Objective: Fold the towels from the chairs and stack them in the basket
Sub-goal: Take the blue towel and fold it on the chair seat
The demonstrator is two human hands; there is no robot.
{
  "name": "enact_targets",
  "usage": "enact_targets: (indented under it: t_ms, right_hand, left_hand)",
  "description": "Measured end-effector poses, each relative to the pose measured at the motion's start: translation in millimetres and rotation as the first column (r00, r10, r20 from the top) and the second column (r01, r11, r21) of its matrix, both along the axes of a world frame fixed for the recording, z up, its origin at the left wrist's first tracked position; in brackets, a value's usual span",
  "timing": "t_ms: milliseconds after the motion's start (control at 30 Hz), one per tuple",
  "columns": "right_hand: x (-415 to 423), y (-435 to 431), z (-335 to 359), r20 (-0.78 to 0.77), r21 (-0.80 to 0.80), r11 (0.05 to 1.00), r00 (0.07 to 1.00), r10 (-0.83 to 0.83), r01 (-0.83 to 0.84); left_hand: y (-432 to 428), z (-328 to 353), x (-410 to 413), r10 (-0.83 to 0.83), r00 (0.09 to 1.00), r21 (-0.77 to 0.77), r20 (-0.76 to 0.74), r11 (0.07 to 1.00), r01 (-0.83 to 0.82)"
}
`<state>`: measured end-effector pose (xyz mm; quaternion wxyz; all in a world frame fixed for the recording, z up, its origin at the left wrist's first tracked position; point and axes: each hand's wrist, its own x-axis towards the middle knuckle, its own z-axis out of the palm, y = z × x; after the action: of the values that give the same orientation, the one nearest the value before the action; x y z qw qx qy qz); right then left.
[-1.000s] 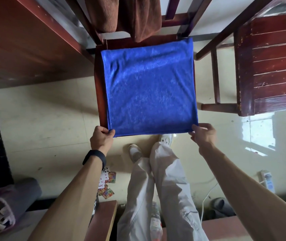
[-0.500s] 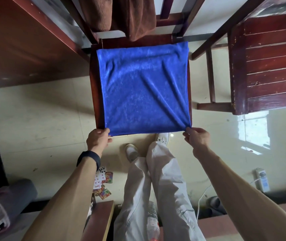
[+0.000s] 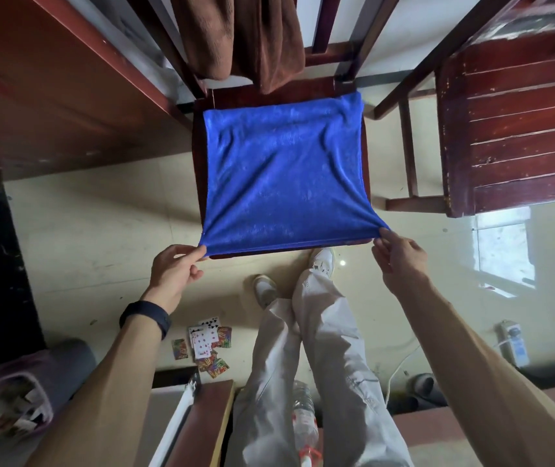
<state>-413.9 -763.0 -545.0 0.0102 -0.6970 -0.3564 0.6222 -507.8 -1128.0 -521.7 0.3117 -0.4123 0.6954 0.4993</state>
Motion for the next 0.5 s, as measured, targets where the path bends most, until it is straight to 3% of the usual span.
enact_targets:
  t_ms: [133, 267, 400, 500]
  right_hand:
    - [-6, 7, 69, -0.107, -0.049, 0.998, 0.993, 0.040, -0.045]
    - [-19, 16, 156, -0.196, 0.036, 0.976, 0.956, 0.219, -0.216]
    - [-32, 20, 233, -0.199, 0.241, 0.898, 0.887, 0.417, -0.368]
    - [-37, 20, 276, -0.164, 0.366, 0.761, 0.768, 0.619, -0.535]
  left_hand:
    - [-2, 75, -6, 0.059, 0.998, 0.085, -0.016, 0.995, -0.057]
    - [2, 155, -27, 0.047, 0.996, 0.183, -0.070, 0.982, -0.034]
    - [4, 223, -47, -0.122, 0.977, 0.193, -0.172, 0.969, 0.155]
    - [7, 265, -55, -0.371, 0.904, 0.050, -0.210, 0.920, 0.389]
